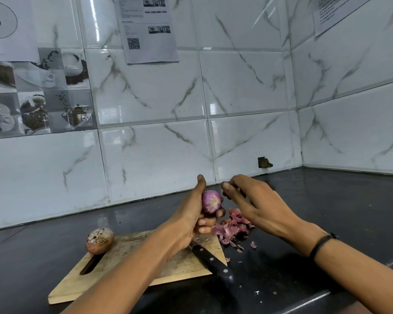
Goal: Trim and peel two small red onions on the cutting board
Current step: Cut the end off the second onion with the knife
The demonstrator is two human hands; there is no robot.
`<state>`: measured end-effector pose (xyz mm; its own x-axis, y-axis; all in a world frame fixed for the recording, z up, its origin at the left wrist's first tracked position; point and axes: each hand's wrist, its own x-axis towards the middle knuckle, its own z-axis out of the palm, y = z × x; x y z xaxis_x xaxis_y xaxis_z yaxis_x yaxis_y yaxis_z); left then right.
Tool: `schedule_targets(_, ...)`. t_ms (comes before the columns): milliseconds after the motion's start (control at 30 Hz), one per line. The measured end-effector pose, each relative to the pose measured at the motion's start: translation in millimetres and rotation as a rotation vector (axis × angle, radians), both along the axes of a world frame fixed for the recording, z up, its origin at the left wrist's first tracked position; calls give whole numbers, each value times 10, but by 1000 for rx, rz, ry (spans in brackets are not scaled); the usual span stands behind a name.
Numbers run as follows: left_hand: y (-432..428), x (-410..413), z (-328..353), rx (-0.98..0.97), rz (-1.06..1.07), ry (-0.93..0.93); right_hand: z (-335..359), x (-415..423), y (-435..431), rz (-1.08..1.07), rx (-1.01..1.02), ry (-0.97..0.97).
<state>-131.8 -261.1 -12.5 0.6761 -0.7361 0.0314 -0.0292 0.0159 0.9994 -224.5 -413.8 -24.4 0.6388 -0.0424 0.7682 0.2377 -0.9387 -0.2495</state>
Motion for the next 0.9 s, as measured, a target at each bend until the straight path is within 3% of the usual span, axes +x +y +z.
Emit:
schedule_targets(100, 33, -39, -2, 75, 77, -122, 14, -43, 88, 146, -4, 37)
schedule_targets(267, 83, -131, 63, 182, 119, -338, -1, -42, 125, 99, -54, 91)
schedule_targets(633, 445, -61, 232, 256, 261, -617, 25, -211, 241, 356, 449, 231)
schedule_targets(900, 1458, -15, 271, 276, 538, -832, 224, -185, 630, 477, 500, 280)
